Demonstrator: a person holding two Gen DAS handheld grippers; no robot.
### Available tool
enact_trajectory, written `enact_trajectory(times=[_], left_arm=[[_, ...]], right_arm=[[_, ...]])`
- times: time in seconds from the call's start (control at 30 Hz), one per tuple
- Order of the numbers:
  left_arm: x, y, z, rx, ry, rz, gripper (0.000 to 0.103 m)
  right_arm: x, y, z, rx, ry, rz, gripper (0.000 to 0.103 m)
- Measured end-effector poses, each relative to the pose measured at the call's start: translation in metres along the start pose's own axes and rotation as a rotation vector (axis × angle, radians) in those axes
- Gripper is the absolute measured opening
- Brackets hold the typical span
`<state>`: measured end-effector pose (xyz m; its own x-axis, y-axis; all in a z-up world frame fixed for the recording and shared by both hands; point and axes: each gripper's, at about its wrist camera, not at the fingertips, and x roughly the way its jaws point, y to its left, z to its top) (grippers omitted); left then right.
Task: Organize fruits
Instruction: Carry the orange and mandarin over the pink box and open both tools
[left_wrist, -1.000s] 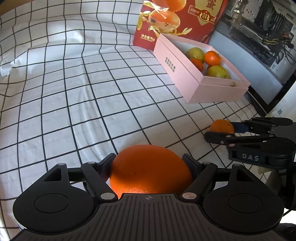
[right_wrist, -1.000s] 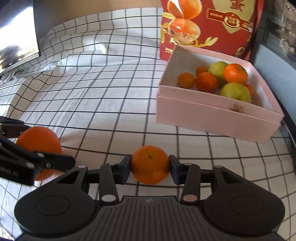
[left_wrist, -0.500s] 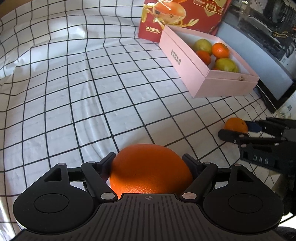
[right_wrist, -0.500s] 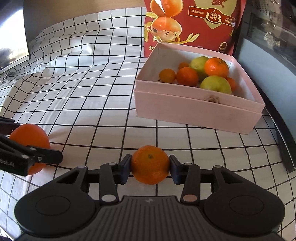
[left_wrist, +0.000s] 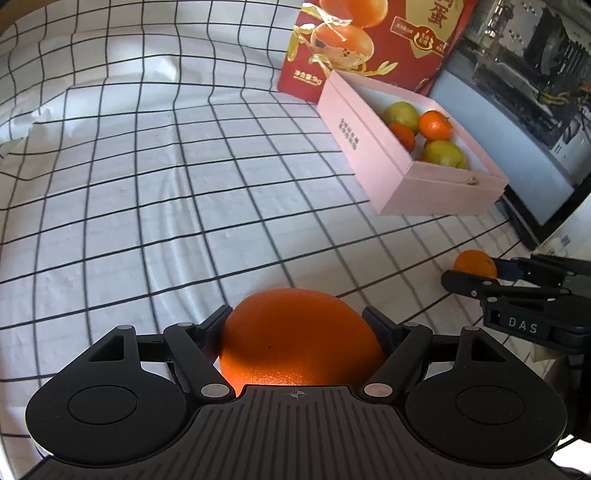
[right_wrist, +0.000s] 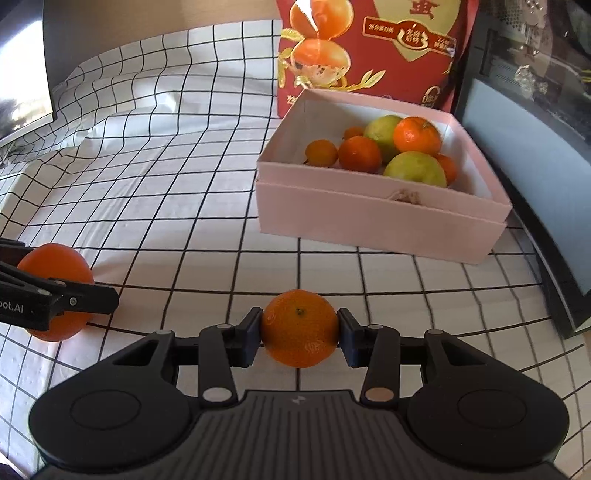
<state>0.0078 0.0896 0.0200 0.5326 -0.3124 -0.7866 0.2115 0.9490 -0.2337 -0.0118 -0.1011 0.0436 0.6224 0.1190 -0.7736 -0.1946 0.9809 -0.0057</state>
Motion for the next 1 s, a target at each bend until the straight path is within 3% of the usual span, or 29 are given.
enact_trajectory(times=[0.27, 0.4, 0.67, 0.83, 1.0], left_arm=[[0.001, -0.031, 0.027, 0.042, -0.055, -0.038, 0.081], [0.000, -0.054, 0.064, 0.081, -0.122, -0.057, 0.081], [0.002, -0.102, 0.152, 0.146, -0.246, -0.117, 0.082], [0.038, -0.119, 0.213, 0.147, -0.241, -0.096, 0.082], [0.103, -0.117, 0.239, 0.150, -0.164, -0.062, 0.082]], right_arm=[[-0.005, -0.014, -0.003, 0.014, -0.009, -0.022, 0.043], [-0.006, -0.024, 0.000, 0.038, -0.012, -0.021, 0.043], [-0.028, -0.048, 0.053, -0.003, -0.157, -0.053, 0.043], [-0.011, -0.061, 0.100, -0.076, -0.171, -0.061, 0.043], [0.039, -0.069, 0.133, -0.103, -0.127, -0.043, 0.043]])
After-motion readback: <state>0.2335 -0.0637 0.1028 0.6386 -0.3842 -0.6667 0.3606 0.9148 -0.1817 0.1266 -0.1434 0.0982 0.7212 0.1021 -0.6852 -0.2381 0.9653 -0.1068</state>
